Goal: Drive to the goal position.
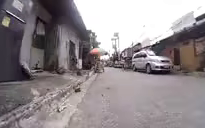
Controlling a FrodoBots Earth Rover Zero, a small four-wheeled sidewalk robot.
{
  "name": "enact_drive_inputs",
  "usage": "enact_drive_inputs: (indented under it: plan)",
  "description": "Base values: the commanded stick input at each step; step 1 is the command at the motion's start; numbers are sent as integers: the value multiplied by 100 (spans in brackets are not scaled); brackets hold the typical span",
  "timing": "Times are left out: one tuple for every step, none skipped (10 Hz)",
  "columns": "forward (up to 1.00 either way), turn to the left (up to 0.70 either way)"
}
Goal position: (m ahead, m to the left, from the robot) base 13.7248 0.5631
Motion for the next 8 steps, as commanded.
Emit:
enact_drive_inputs:
  plan:
    - [100,0]
    - [100,0]
    - [100,0]
    - [100,0]
    - [100,0]
    - [100,0]
    - [100,0]
    - [90,0]
